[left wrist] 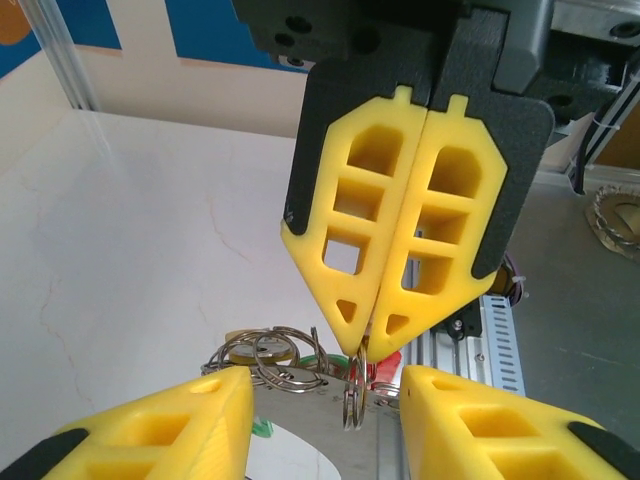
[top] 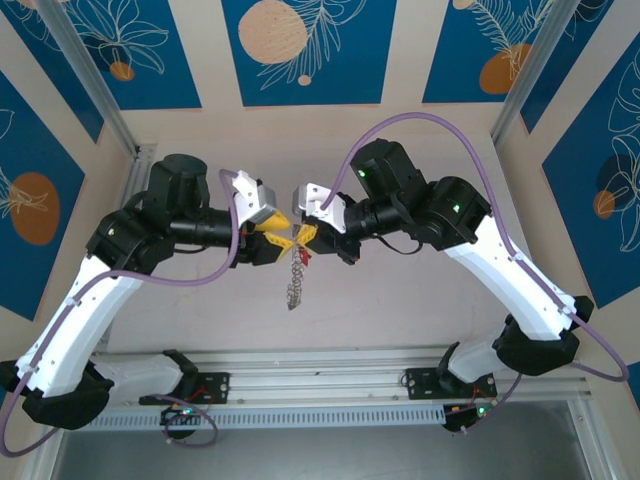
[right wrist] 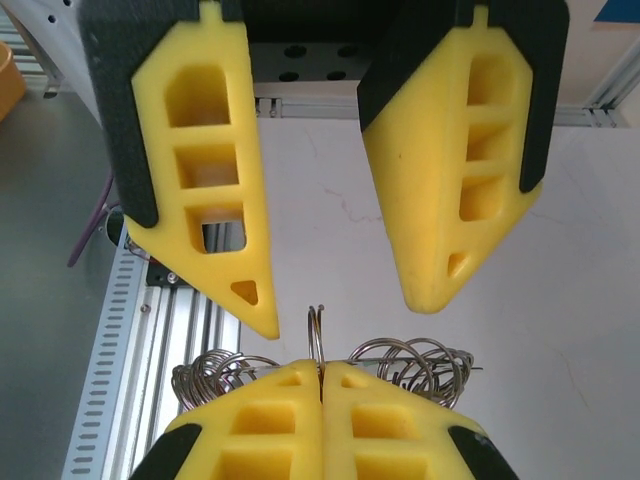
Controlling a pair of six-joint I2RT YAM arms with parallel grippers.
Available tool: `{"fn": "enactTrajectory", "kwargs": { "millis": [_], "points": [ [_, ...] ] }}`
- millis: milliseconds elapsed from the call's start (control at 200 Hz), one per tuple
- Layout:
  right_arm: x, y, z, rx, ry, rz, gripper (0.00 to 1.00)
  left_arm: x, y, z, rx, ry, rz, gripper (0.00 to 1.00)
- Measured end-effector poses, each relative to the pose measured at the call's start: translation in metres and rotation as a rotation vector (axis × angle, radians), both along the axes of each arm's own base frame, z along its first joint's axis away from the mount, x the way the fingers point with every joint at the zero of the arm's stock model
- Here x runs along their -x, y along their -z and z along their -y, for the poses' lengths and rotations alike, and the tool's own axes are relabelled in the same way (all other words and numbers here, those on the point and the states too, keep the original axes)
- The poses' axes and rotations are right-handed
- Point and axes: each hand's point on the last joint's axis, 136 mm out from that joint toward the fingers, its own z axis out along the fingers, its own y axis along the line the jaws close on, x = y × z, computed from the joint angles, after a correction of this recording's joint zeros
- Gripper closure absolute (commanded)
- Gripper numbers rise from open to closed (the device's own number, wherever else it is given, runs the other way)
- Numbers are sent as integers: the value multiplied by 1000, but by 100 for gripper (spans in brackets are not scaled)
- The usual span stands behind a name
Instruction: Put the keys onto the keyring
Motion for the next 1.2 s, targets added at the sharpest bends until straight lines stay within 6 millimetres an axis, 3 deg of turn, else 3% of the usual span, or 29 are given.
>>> {"fn": "enactTrajectory", "kwargs": {
  "millis": [155, 335, 640, 815, 920, 1200],
  "points": [
    [0, 3, -1, 14, -5, -10, 100, 1, 0, 0, 0, 12, 10, 67],
    [-1, 8, -4, 30, -8, -24, 100, 3, -1, 1, 7, 24, 7, 68],
    [2, 0, -2, 16, -15, -21, 100, 2, 4, 4, 4, 37, -11, 74],
    [0, 2, -2, 25, -9, -25, 100, 5, 4, 6, 14, 53, -23, 94],
    [-1, 3, -1, 29, -3, -27, 100, 5, 4, 7, 17, 62, -25, 100],
    [-2, 3, -1, 30, -1, -28, 100, 6, 5, 7, 18, 66, -27, 100]
  ]
}}
